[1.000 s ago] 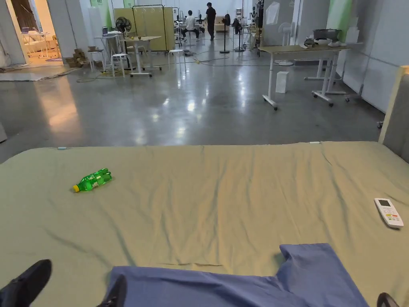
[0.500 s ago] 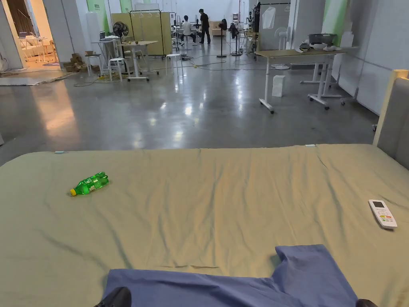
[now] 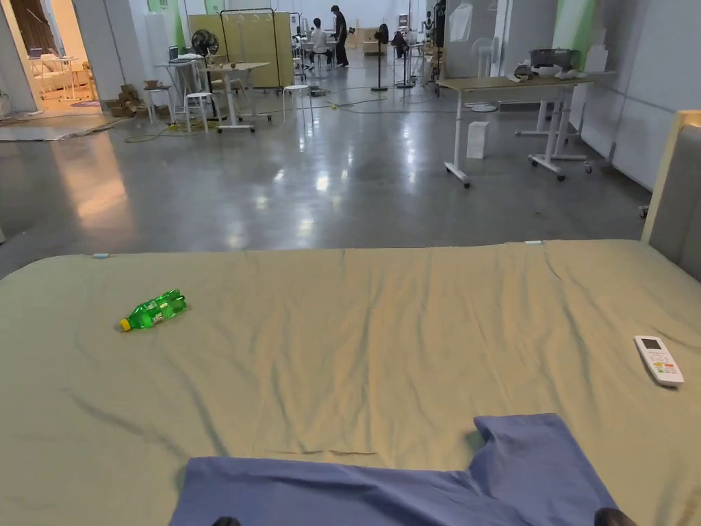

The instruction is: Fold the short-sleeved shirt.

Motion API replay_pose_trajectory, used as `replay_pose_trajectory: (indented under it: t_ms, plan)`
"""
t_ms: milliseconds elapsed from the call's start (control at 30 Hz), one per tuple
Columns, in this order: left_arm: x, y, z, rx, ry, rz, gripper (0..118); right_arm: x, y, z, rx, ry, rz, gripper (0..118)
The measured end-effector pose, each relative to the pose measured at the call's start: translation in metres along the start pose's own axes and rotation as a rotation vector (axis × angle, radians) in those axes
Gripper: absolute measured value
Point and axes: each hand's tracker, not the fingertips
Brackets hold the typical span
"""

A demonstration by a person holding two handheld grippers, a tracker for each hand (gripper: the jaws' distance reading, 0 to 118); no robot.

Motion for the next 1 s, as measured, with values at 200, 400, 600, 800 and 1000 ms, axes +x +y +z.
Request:
replay_pose_trajectory:
  t_ms: [200,400,600,800,1000]
  plan:
    - [0.0,0.005,-0.001,0.009,-0.027,0.018,0,0.005,-0.001,0.003,-0.01,-0.001,-0.053,0]
    - [0.001,-0.001,-0.005,-0.007,-0.022,0.021,0,0.003,-0.001,0.004,-0.022,-0.001,-0.058,0]
    - [-0.018,-0.017,-0.021,-0.067,-0.016,0.042,0,0.001,-0.005,0.001,-0.041,0.007,-0.039,0]
    - [-0.078,-0.063,-0.084,-0.231,-0.157,0.544,0,0.011,-0.023,-0.011,-0.136,0.014,-0.103,0]
    - [-0.116,-0.129,-0.188,-0.428,-0.105,0.619,86,0.02,-0.04,-0.022,-0.216,-0.002,-0.122,0]
